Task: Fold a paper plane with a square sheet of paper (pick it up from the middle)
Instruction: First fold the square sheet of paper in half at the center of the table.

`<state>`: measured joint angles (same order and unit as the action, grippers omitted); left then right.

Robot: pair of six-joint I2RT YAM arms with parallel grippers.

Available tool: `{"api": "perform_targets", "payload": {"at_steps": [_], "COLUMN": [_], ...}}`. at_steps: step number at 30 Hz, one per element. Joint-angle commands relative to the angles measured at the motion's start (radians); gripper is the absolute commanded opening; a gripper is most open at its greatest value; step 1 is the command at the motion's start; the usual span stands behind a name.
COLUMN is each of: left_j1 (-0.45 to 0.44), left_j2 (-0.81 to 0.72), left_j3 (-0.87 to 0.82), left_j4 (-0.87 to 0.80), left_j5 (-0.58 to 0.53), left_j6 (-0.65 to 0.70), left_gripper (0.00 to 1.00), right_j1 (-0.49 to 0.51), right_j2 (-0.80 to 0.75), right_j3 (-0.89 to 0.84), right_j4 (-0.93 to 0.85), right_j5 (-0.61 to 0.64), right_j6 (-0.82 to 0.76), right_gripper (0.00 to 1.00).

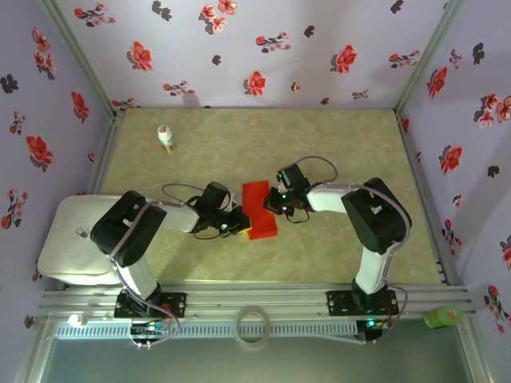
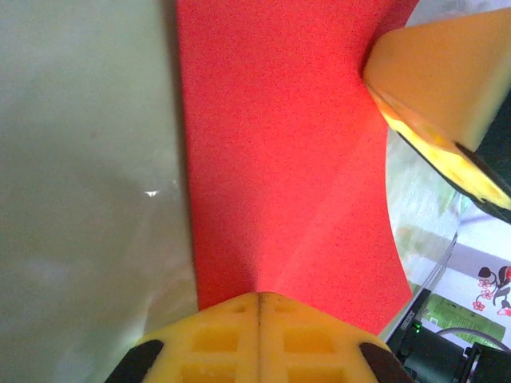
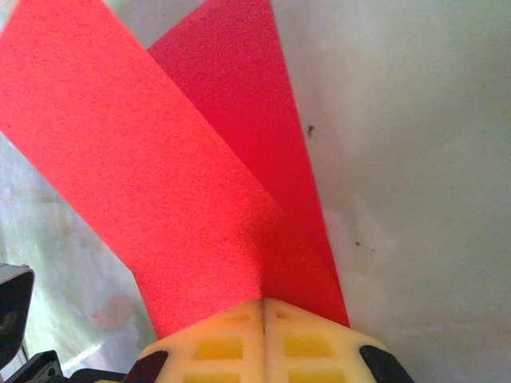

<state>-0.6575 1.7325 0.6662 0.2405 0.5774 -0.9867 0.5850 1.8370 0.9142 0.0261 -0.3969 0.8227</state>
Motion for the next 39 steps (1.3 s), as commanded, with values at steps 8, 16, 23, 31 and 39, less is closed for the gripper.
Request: {"api": "perform_targets", "payload": {"at_steps": [8, 16, 23, 31, 39], "left_j1": [-0.022, -0.031, -0.045, -0.054, -0.073], "left_j2": [-0.079, 0.002, 0.025, -0.020, -0.044], "left_j3": [0.039, 0.049, 0.061, 0.051, 0.046], "left_j4": [-0.079, -0.073, -0.260, -0.354, -0.407], "left_j5": [0.015, 0.060, 0.042, 0.026, 0.030], "left_j6": [-0.008, -0.032, 0.064, 0.138, 0.209], "left_gripper": [0.00, 0.00, 0.00, 0.00, 0.00], "right_j1": [0.003, 0.004, 0.004, 0.005, 0.004], "right_j2": [0.034, 0.042, 0.045, 0.051, 0.053], "right_j3": [-0.048, -0.051, -0.052, -0.052, -0.048], "right_j4": [-0.167, -0.158, -0.169, -0.166, -0.166], "right_j5": [0.101, 0.095, 0.105, 0.106, 0.099], "right_j6": [0.001, 0.003, -0.003, 0.000, -0.001], "right_gripper": [0.00, 0.00, 0.00, 0.00, 0.00]}}
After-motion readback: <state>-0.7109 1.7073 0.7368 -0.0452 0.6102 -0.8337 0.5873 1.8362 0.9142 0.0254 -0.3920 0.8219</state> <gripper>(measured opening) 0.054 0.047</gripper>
